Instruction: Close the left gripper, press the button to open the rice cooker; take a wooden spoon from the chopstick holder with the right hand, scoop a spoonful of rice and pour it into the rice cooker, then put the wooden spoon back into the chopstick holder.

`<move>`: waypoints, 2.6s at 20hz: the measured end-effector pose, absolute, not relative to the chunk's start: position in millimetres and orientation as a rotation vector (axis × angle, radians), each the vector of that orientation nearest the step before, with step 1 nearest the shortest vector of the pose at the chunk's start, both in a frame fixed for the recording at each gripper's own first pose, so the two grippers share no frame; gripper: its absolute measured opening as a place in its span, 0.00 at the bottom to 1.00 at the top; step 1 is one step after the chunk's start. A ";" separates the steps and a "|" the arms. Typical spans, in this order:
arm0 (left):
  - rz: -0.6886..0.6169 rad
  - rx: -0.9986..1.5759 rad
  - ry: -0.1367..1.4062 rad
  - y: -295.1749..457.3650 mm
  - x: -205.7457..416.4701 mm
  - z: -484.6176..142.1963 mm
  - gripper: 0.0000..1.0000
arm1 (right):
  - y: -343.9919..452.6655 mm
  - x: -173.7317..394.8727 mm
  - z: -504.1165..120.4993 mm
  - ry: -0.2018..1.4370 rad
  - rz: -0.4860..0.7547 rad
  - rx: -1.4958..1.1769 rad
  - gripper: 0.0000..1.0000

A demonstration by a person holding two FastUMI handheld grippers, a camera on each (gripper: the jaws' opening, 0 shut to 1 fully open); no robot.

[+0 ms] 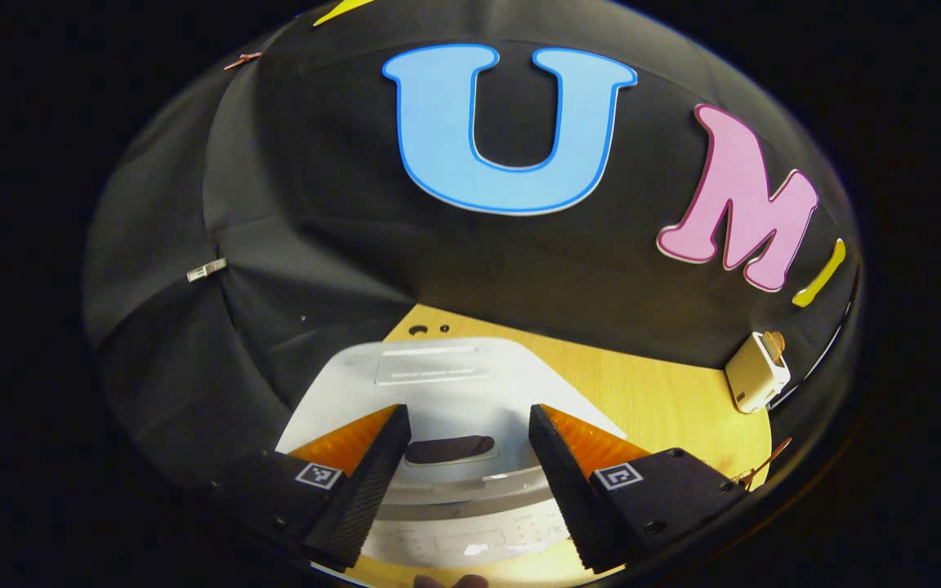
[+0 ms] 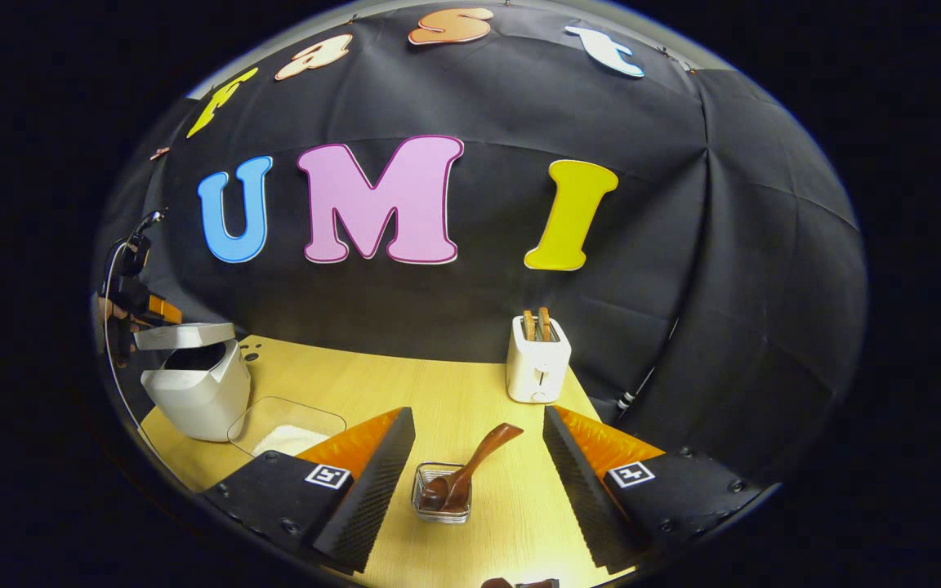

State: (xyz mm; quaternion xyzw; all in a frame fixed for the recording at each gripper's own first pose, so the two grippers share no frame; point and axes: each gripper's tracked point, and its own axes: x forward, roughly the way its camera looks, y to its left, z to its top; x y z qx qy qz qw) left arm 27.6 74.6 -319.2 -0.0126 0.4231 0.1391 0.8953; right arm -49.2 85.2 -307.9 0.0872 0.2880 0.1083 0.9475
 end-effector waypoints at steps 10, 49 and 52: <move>0.290 0.054 1.027 75.3 -8.0 -371.0 0.97 | 89.1 -51.9 -308.2 0.590 0.235 0.168 0.98; -0.193 -0.051 0.286 12.3 -3.5 -190.2 0.94 | 229.3 -33.6 -181.0 0.395 0.344 0.215 0.98; -0.246 -0.057 0.287 8.5 -7.3 -188.5 0.94 | 242.1 -35.9 -170.9 0.376 0.338 0.208 0.98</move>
